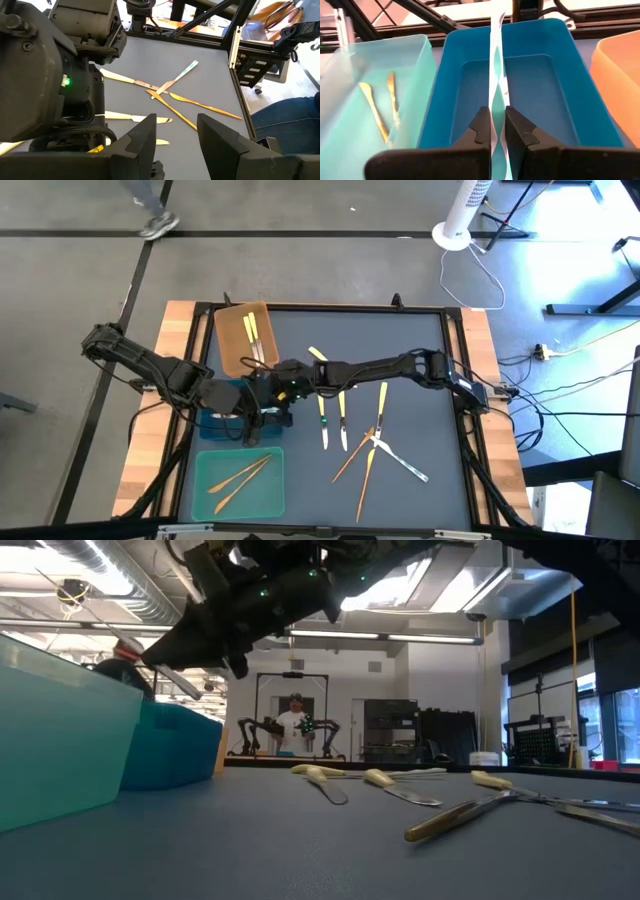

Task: Sort silverware by color (type)
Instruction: Put the white-green knife into the blue bin

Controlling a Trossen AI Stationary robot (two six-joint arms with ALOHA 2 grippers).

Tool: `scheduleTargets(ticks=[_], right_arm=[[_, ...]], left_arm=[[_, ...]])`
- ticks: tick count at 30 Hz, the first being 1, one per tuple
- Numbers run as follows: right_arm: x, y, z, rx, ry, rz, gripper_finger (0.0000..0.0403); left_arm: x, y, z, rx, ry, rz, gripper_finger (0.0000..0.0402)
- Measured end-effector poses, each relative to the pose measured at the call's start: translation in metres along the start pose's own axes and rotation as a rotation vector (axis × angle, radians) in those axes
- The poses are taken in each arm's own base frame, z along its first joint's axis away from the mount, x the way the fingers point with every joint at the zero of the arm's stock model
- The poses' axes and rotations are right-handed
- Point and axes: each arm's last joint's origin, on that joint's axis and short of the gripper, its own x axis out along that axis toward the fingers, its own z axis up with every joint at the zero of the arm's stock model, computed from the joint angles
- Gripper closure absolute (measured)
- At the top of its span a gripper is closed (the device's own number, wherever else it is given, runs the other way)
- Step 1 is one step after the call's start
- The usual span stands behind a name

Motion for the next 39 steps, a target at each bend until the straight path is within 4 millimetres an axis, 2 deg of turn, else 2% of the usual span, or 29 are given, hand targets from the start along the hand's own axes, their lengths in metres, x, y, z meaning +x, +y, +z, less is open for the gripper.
scheduleTargets(ticks=[14,24,32,39], right_arm=[[0.003,0.015,-0.002,-0.121,0.004,-0.028,0.0389],[0.02,0.012,-0.021,-0.124,0.043,-0.056,0.0389],[0.021,0.012,-0.021,-0.125,0.028,-0.049,0.0387],[0.021,0.012,-0.02,-0.113,0.025,-0.048,0.0365]], left_arm=[[0.0,0.0,0.0,0.0,0.0,-0.001,0.0265],[0.0,0.0,0.0,-0.001,0.0,0.0,0.0265],[0.0,0.0,0.0,-0.001,0.0,0.0,0.0265],[0.0,0.0,0.0,-0.001,0.0,0.0,0.0265]])
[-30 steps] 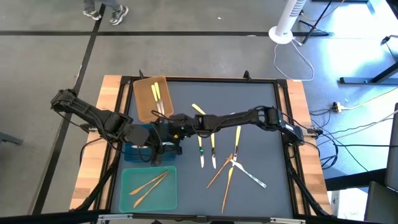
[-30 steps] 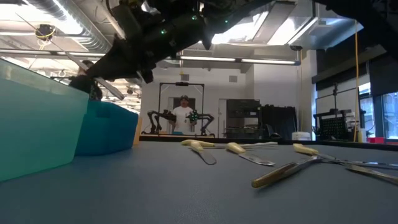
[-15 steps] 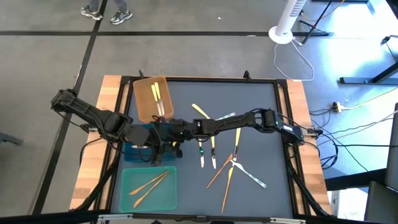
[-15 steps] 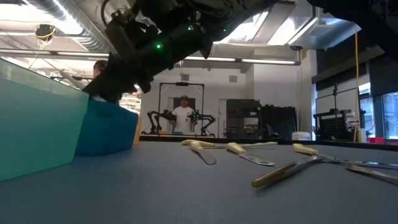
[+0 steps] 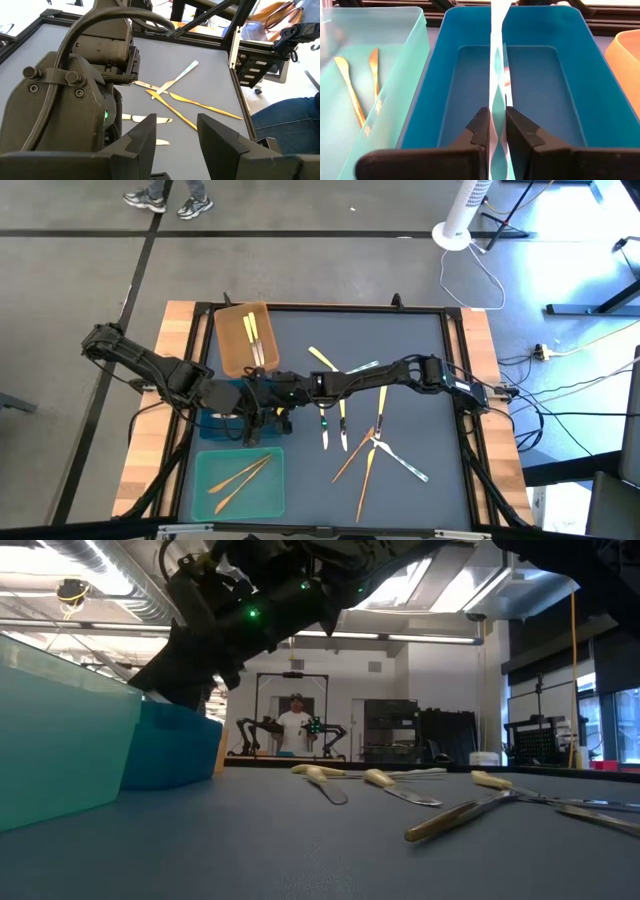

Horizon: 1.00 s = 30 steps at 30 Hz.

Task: Sort silverware by color (type)
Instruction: Put the white-green knife into the blue bin, then put the yellow knife into the orange bin

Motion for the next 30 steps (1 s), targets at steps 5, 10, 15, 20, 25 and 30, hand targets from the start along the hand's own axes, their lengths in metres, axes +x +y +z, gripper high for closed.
scheduleTargets(ticks=[5,10,15,20,25,30], right_arm=[[0.0,0.0,0.0,-0.002,0.0,0.0,0.0347],[0.0,0.0,0.0,-0.004,0.0,0.0,0.0334],[0.0,0.0,-0.0001,-0.004,0.001,0.0,0.0325],[0.0,0.0001,-0.0018,-0.002,0.02,0.003,0.0311],[0.0,0.0001,-0.0021,-0.004,0.022,0.003,0.0287],[-0.0001,0.0,-0.0025,-0.003,0.027,0.003,0.0275]], left_arm=[[0.0,0.0,0.0,0.0,0.0,0.0,0.0265],[0.0,0.0,0.0,0.0,0.0,0.0,0.0265],[0.0,0.0,0.0,0.0,0.0,0.0,0.0265],[0.0,0.0,0.0,0.0,0.0,0.0,0.0265],[0.0,0.0,0.0,0.0,0.0,0.0,0.0265],[0.0,0.0,0.0,0.0,0.0,0.0,0.0265]])
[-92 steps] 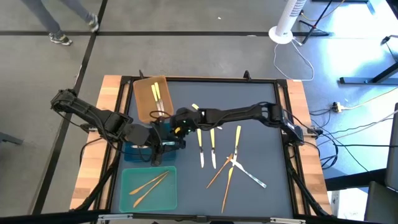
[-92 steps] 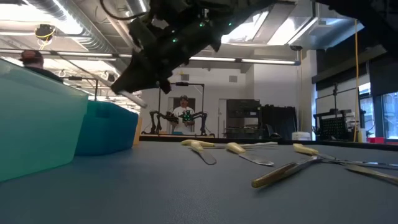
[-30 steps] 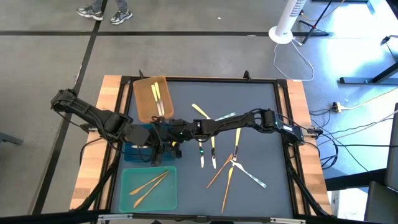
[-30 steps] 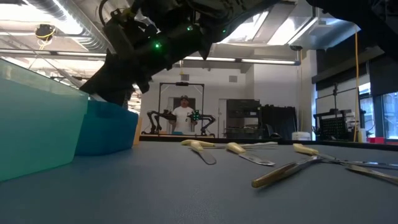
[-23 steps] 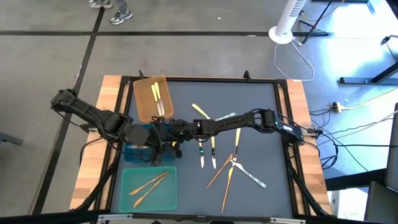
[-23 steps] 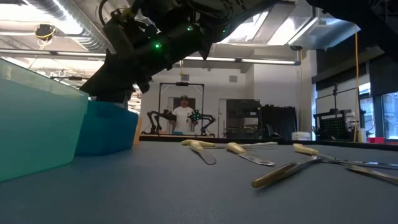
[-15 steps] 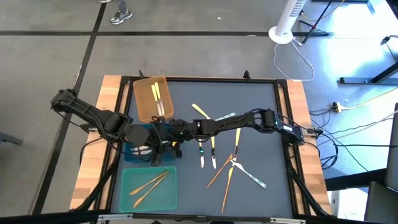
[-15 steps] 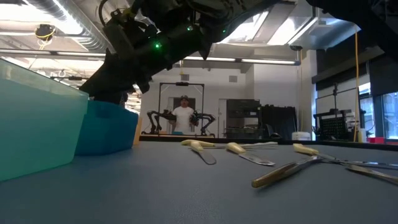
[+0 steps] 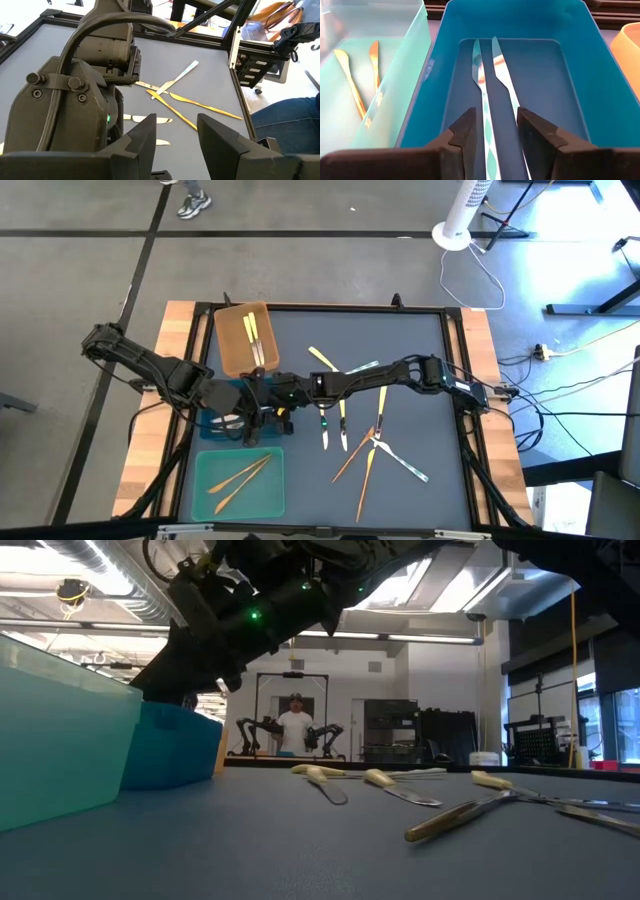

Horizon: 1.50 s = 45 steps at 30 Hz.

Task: Sort silverware by color (type)
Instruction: Put the yellow knife into the orange bin

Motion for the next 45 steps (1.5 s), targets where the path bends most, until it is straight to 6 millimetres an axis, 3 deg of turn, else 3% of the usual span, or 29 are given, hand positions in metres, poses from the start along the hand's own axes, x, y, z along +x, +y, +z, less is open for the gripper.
scheduleTargets(ticks=[12,31,45], right_arm=[[-0.014,-0.006,0.008,0.012,0.026,-0.004,0.0274],[-0.102,-0.061,0.041,0.083,0.151,-0.108,0.0274],[-0.179,-0.06,0.069,0.021,0.175,-0.141,0.0274]], left_arm=[[0.0,0.0,0.001,-0.002,-0.006,-0.002,0.0265],[0.0,-0.002,0.005,-0.02,-0.047,-0.028,0.0265],[0.004,0.007,0.012,-0.05,-0.044,-0.108,0.0265]])
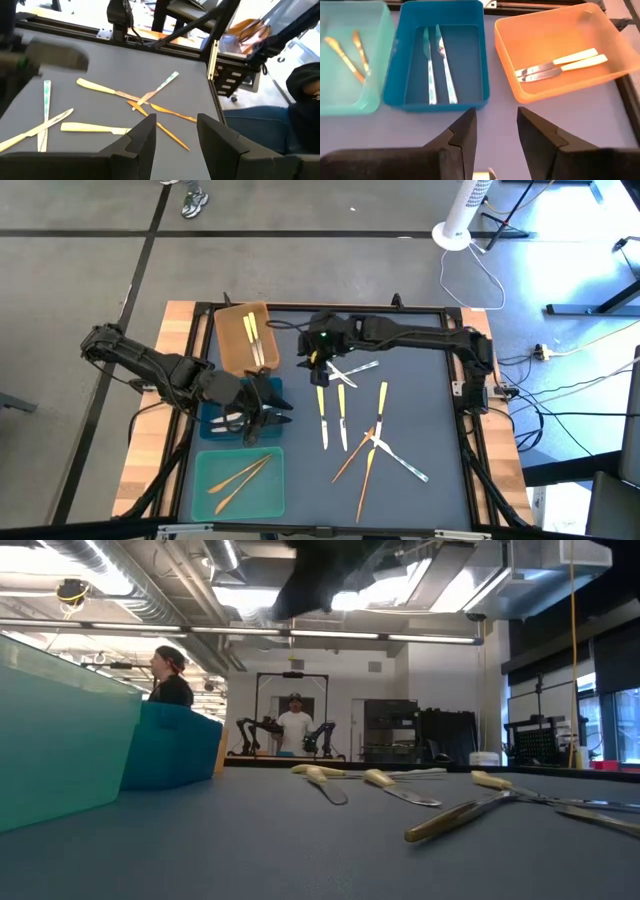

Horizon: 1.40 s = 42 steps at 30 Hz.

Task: Sort silverware by color (type)
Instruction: Put the yellow knife into the orange bin

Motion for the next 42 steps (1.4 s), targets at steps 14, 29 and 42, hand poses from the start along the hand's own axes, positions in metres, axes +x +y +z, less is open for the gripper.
scheduleTargets(ticks=[14,29,42], right_arm=[[-0.116,0.015,0.01,-0.042,-0.075,-0.037,0.0274],[-0.212,0.036,-0.044,0.043,-0.136,-0.058,0.0274],[-0.191,0.05,-0.164,0.253,-0.31,-0.103,0.0274]], left_arm=[[0.005,0.032,0.021,0.18,-0.08,-0.037,0.0265],[0.033,0.095,0.031,0.105,-0.043,-0.06,0.0265],[0.062,0.149,0.029,0.145,-0.036,-0.077,0.0265]])
